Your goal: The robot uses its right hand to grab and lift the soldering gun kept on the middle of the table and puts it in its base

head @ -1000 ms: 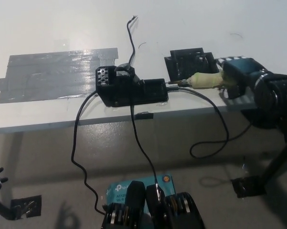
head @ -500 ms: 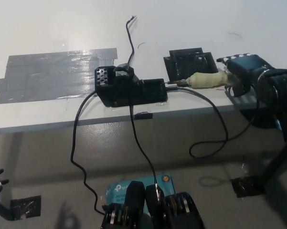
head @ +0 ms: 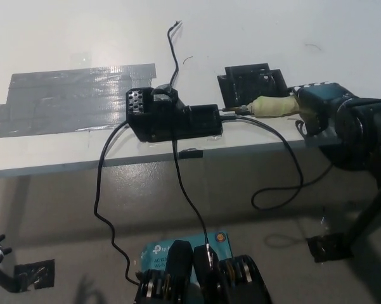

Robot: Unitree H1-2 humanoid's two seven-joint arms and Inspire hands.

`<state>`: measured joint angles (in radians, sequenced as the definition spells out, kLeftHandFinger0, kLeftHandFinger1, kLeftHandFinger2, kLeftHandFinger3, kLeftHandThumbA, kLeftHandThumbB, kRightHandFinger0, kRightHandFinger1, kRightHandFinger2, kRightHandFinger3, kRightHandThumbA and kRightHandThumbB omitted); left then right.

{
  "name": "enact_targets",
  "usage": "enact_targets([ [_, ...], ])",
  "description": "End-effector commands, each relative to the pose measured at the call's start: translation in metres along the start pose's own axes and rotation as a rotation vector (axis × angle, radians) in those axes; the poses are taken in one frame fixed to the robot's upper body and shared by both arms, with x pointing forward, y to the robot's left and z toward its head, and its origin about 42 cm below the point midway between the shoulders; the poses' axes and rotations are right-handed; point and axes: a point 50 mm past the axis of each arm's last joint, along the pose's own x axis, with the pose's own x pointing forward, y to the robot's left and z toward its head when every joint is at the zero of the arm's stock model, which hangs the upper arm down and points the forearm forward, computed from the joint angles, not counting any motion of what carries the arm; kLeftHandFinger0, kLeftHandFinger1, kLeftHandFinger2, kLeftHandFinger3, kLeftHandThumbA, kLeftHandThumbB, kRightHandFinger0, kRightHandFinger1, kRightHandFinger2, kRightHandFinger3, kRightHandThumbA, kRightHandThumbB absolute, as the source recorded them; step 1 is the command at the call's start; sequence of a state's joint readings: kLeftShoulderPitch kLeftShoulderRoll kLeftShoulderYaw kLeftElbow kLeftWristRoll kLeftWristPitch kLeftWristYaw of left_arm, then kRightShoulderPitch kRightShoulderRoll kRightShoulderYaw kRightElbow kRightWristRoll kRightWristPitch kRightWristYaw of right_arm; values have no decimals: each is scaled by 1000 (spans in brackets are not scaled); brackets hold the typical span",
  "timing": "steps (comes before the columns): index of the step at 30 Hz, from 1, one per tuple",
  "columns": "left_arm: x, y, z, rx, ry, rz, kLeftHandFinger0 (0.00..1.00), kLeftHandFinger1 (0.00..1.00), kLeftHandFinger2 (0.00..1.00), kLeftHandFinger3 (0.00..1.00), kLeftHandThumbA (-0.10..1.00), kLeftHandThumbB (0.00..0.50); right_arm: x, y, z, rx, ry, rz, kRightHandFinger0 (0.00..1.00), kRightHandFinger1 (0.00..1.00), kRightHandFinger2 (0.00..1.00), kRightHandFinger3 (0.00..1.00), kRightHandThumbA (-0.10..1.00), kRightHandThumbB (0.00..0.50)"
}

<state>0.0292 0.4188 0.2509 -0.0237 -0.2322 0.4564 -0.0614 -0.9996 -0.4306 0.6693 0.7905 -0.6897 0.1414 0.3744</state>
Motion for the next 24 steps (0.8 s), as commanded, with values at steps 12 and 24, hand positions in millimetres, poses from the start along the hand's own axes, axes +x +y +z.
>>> enact_targets([
  [12, -3, -2, 7, 43, -7, -36, 712, 756, 860, 945, 327, 0, 13, -20, 38, -52, -41, 7, 1000, 1000, 1000, 1000, 499, 366],
  [24, -7, -5, 4, 72, 2, -67, 720, 743, 901, 1000, 421, 0, 18, 10, 34, -86, -34, 125, 1000, 1000, 1000, 1000, 382, 500],
])
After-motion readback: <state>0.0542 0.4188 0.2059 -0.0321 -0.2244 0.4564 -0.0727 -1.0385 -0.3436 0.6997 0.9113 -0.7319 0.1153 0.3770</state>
